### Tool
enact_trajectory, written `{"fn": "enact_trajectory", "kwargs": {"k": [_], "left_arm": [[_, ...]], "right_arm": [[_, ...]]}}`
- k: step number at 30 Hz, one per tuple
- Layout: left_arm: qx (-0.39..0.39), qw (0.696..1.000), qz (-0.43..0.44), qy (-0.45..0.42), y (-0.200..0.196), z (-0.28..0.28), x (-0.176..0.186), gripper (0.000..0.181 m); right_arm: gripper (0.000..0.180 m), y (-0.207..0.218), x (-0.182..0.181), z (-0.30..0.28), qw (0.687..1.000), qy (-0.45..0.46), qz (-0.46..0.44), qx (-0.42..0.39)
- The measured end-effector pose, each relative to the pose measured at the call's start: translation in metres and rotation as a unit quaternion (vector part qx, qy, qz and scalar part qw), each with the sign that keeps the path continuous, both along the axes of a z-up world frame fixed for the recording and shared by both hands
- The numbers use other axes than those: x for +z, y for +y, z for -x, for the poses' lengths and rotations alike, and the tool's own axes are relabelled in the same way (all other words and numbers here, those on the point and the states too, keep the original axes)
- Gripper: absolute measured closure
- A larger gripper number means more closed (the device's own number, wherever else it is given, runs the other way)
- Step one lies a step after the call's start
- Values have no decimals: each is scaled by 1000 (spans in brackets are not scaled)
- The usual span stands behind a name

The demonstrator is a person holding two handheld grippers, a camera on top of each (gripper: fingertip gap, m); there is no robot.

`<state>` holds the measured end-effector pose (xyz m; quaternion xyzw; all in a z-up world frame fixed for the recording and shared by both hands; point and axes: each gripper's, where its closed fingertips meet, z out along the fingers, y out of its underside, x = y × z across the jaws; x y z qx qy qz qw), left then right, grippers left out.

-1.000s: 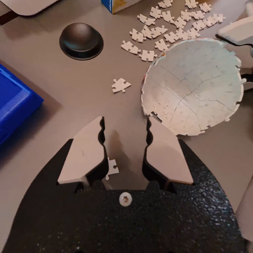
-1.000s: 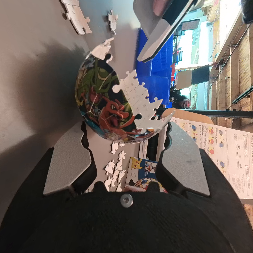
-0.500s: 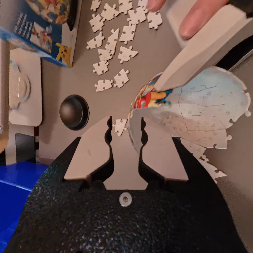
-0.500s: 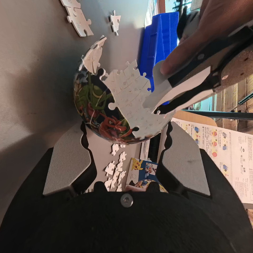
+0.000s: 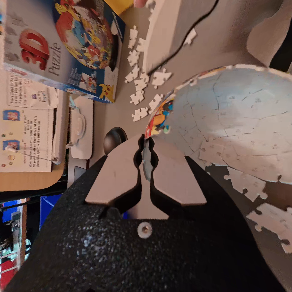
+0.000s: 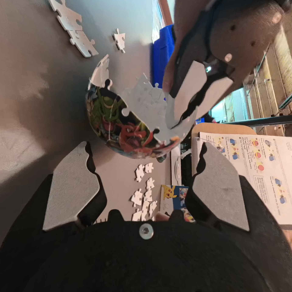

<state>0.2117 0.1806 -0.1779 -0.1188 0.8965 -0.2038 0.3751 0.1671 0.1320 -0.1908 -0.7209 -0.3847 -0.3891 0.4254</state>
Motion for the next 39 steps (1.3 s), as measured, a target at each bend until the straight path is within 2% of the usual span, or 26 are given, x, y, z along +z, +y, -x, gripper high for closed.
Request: {"fn": "enact_trajectory", "kwargs": {"k": [1, 6, 12, 17, 27, 34, 39], "left_arm": [[2, 999, 24, -21, 0, 0, 3, 176], [-7, 978, 156, -139, 0, 2, 21, 177], [-9, 951, 237, -200, 5, 8, 24, 177], [-20, 939, 264, -218, 10, 12, 25, 177], [-29, 932, 282, -227, 25, 19, 27, 171], [-29, 942, 264, -204, 24, 24, 21, 145], [-6, 944, 300, -137, 25, 40, 14, 112]], "right_arm": [[52, -2, 2, -2, 1000, 12, -11, -1], [50, 3, 6, -8, 997, 55, -50, 14], [50, 17, -4, -8, 998, 11, 0, 54], [51, 30, -10, -5, 995, -20, 58, 77], [52, 43, -6, -1, 979, -161, 97, 77], [53, 45, -4, 2, 965, -218, 130, 69], [53, 47, -3, 8, 957, -243, 146, 65]]}}
